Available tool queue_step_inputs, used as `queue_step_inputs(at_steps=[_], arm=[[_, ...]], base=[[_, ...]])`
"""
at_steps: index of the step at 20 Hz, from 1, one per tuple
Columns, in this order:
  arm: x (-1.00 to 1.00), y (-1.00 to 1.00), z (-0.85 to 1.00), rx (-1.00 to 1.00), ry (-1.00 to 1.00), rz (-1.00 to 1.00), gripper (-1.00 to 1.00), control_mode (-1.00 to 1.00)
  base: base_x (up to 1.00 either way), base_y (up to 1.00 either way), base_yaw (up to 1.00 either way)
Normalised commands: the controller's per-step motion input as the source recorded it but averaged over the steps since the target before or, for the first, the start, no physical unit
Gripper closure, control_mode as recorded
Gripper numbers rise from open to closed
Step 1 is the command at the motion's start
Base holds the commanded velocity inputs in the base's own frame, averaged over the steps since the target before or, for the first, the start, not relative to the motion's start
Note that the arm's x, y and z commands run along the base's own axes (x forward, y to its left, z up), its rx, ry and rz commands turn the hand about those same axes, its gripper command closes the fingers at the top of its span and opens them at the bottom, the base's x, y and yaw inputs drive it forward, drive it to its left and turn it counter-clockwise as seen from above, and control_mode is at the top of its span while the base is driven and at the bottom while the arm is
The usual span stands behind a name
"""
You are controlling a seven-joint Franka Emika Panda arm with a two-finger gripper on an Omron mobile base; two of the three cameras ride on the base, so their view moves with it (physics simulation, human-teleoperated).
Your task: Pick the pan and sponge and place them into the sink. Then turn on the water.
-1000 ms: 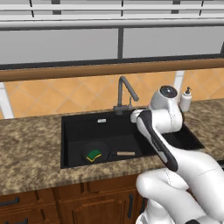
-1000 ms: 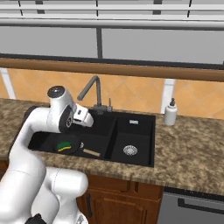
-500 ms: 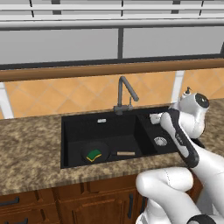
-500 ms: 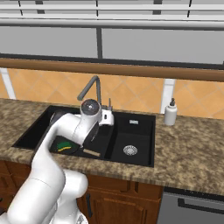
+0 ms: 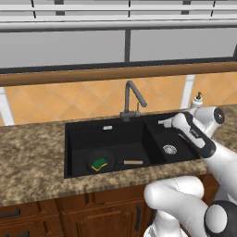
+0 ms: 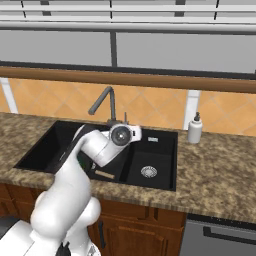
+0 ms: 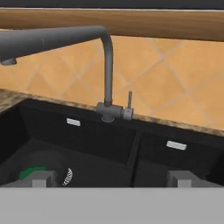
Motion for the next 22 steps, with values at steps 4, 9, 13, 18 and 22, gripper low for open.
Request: queue_step_inputs(at_steps=[4,9,13,18,22], arm=[[0.39,-0.1,0.0,0.02,-0.21,0.05,-1.0,-1.0],[0.35,-0.01,0.0,0.02,-0.24,0.04,-1.0,-1.0],[0.46,0.0,0.0,0.01,-0.12,0.06,-1.0,-1.0],[0.57,0.0,0.0,0.0,0.0,0.16,-1.0,-1.0],[0.61,0.0,0.0,0.0,0.0,0.19,-1.0,-1.0]], base=[[0.0,0.0,0.0],[0.0,0.0,0.0],[0.0,0.0,0.0],[0.0,0.0,0.0],[0.0,0.0,0.0]])
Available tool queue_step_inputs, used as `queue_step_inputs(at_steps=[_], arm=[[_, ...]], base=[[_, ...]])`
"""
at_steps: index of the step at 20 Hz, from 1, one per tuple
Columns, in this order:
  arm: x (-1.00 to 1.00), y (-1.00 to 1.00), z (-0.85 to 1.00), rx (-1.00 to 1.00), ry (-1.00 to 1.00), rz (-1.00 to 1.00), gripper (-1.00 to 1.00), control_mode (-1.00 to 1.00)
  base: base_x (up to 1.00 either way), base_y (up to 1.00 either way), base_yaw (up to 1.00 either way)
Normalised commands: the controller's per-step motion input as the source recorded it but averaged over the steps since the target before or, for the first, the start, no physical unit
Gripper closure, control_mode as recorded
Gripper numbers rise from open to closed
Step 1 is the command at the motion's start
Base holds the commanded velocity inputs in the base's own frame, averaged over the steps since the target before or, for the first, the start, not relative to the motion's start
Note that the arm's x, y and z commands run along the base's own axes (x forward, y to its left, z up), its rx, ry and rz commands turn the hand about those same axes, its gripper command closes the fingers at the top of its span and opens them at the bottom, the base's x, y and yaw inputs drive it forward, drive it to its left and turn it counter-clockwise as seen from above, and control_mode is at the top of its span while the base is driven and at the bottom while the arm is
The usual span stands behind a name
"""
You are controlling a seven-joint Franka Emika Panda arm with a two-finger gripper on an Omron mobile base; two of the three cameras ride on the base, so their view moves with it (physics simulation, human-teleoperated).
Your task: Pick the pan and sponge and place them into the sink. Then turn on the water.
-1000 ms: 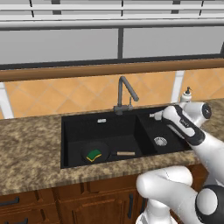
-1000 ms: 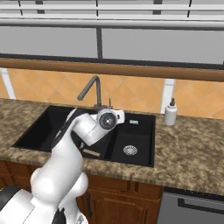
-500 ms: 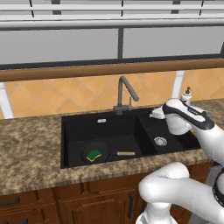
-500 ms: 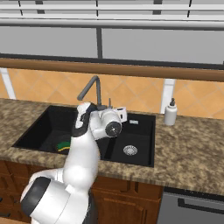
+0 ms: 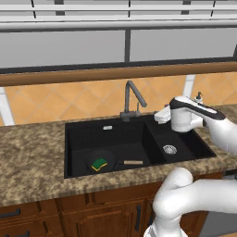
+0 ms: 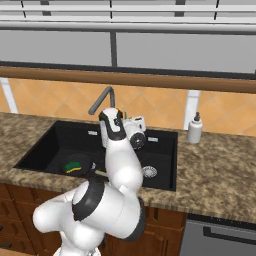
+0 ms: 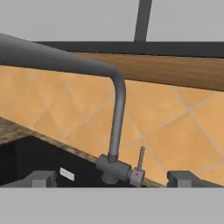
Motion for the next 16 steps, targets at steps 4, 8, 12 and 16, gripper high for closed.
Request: queue_step_inputs(at_steps=[4,8,12,16], arm=[[0.52,0.0,-0.02,0.0,0.0,0.17,-1.0,-1.0],[0.47,0.0,-0.18,0.02,0.0,0.14,-1.0,-1.0],[0.51,0.0,-0.36,0.07,0.0,0.1,-1.0,-1.0],[0.55,0.0,-0.17,0.12,0.01,0.1,-1.0,-1.0]], base=[[0.0,0.0,0.0],[0.0,0.0,0.0],[0.0,0.0,0.0],[0.0,0.0,0.0]])
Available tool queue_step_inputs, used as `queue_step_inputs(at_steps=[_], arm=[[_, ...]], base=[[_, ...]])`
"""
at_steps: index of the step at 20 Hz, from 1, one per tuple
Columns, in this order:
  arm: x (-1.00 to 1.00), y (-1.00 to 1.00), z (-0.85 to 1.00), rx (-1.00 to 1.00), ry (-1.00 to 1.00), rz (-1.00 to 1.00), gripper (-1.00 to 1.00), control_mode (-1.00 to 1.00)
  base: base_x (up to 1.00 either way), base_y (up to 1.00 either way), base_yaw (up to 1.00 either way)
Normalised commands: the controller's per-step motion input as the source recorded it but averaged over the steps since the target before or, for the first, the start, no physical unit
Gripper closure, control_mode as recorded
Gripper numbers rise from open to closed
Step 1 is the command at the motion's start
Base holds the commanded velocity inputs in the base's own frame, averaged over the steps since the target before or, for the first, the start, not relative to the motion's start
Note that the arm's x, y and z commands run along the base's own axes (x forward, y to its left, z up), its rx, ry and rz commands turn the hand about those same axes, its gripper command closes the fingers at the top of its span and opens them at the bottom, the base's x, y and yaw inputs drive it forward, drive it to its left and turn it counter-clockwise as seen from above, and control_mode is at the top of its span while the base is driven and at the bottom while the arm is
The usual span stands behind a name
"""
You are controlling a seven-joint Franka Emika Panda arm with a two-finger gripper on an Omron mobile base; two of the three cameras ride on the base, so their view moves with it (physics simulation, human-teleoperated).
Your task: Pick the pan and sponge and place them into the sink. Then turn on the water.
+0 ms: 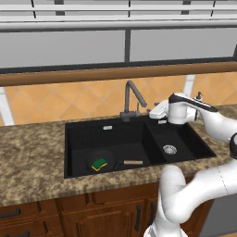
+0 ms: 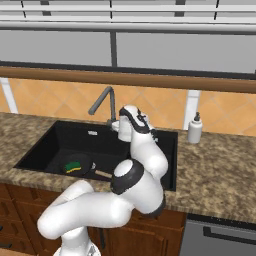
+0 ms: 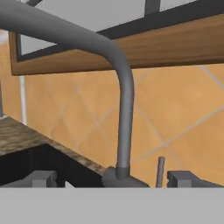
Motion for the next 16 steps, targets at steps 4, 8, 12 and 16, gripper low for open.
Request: queue_step_inputs(at_steps=[4,8,12,16], arm=[[0.39,0.11,-0.28,0.06,0.0,0.07,-1.0,-1.0],[0.31,0.22,-0.2,0.0,0.0,0.02,-1.0,-1.0],[0.38,0.09,-0.12,0.0,0.0,0.0,-1.0,-1.0],[0.43,0.0,-0.11,0.0,0.0,0.0,-1.0,-1.0]], base=[[0.0,0.0,0.0],[0.0,0.0,0.0],[0.0,0.0,0.0],[0.0,0.0,0.0]])
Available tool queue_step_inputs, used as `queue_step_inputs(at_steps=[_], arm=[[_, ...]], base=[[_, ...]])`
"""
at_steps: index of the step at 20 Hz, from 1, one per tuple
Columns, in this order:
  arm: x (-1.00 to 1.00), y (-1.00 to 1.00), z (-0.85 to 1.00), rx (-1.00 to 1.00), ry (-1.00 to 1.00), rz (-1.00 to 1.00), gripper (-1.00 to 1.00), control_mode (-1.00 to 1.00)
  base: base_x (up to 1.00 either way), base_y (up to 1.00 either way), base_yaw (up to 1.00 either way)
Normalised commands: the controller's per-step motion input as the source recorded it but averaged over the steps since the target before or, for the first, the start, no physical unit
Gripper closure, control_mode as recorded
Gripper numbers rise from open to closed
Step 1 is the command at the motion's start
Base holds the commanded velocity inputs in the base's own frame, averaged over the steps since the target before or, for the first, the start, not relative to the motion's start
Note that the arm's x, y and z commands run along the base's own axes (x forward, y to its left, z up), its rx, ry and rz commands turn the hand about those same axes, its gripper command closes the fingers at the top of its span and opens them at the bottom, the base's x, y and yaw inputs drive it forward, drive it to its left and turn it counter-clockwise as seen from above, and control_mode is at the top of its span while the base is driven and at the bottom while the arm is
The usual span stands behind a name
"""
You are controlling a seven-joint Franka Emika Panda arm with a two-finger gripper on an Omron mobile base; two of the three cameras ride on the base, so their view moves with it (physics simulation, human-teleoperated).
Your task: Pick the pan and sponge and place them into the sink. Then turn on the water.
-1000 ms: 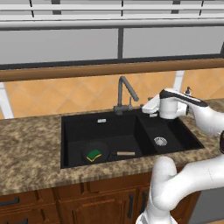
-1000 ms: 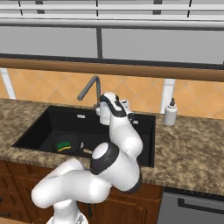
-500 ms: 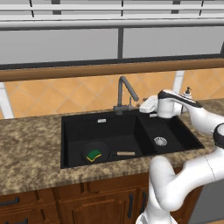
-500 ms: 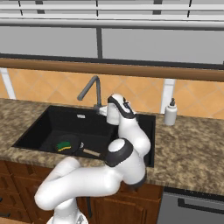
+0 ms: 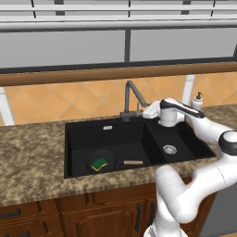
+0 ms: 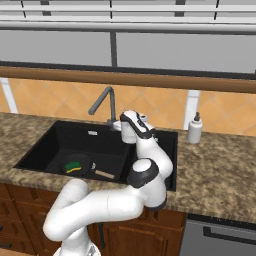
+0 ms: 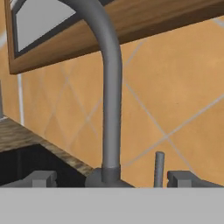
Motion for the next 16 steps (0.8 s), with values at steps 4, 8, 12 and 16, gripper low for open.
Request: queue_step_inputs(at_steps=[4,8,12,16], arm=[[0.49,0.0,-0.08,0.0,0.0,0.0,-1.0,-1.0],[0.47,0.0,-0.1,0.0,0.0,0.0,-1.0,-1.0],[0.35,0.0,-0.16,0.01,0.0,0.01,-1.0,-1.0],[0.35,0.0,-0.23,0.02,0.0,0.0,-1.0,-1.0]], base=[[0.0,0.0,0.0],[0.0,0.0,0.0],[0.0,0.0,0.0],[0.0,0.0,0.0]])
